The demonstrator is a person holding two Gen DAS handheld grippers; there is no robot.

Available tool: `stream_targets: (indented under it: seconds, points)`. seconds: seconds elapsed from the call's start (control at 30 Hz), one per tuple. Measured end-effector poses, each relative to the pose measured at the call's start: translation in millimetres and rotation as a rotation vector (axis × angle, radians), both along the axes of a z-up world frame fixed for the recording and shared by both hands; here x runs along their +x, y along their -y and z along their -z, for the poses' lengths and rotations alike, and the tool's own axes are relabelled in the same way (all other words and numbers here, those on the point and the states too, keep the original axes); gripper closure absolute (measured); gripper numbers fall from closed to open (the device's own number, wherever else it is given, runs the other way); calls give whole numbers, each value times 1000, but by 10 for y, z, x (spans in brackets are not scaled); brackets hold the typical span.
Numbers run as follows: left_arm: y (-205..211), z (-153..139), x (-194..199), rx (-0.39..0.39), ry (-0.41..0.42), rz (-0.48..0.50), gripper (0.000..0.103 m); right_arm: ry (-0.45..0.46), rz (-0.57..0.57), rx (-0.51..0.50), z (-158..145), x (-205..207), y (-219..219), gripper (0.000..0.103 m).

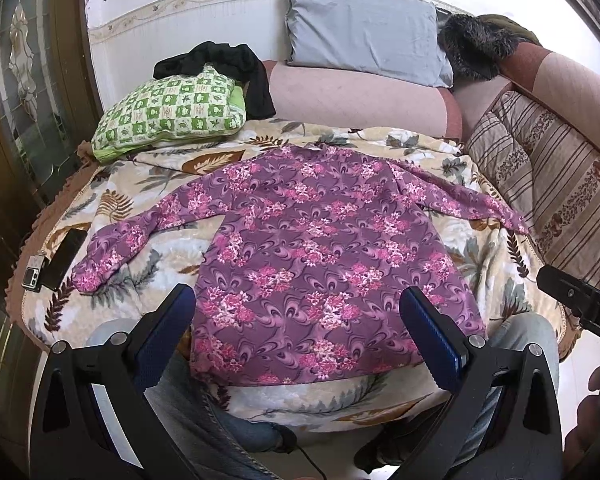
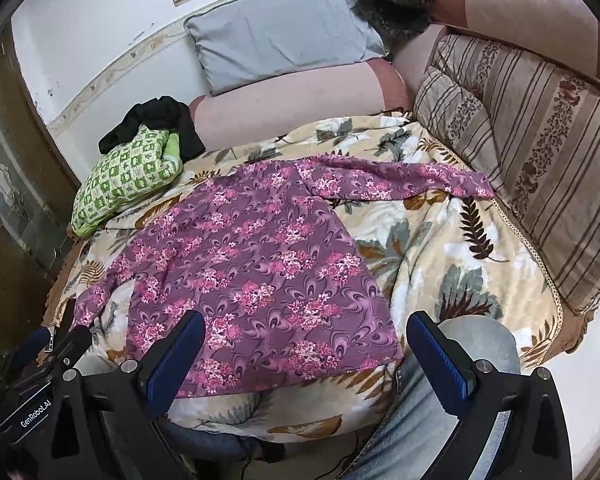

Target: Fold small clothes

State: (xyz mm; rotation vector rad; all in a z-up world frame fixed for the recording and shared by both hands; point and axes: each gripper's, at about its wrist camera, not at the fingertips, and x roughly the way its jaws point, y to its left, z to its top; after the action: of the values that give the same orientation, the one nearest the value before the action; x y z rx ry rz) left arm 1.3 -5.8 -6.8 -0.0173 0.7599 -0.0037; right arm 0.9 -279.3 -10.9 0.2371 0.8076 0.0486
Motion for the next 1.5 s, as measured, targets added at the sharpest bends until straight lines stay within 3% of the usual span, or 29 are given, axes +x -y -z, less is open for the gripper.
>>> stream_targets:
  seconds: [0.2, 0.57, 0.93, 1.23, 1.5]
  points:
    - [-37, 52, 9, -3, -15, -3, 0, -5, 24, 11, 51, 71, 84, 3]
    - [-70, 81, 221, -1, -27, -14, 0, 26, 185, 81, 127, 332, 673, 3]
    - [43, 46, 507, 8, -17, -1, 0, -25, 172, 254, 306, 836, 1127, 3]
    - [447, 105, 1197, -25, -54, 95, 0, -27, 336, 362, 457, 1832, 1742, 3]
    - [974, 365, 1984, -14, -140, 151, 0, -121, 510, 437, 958, 2795, 2553, 7]
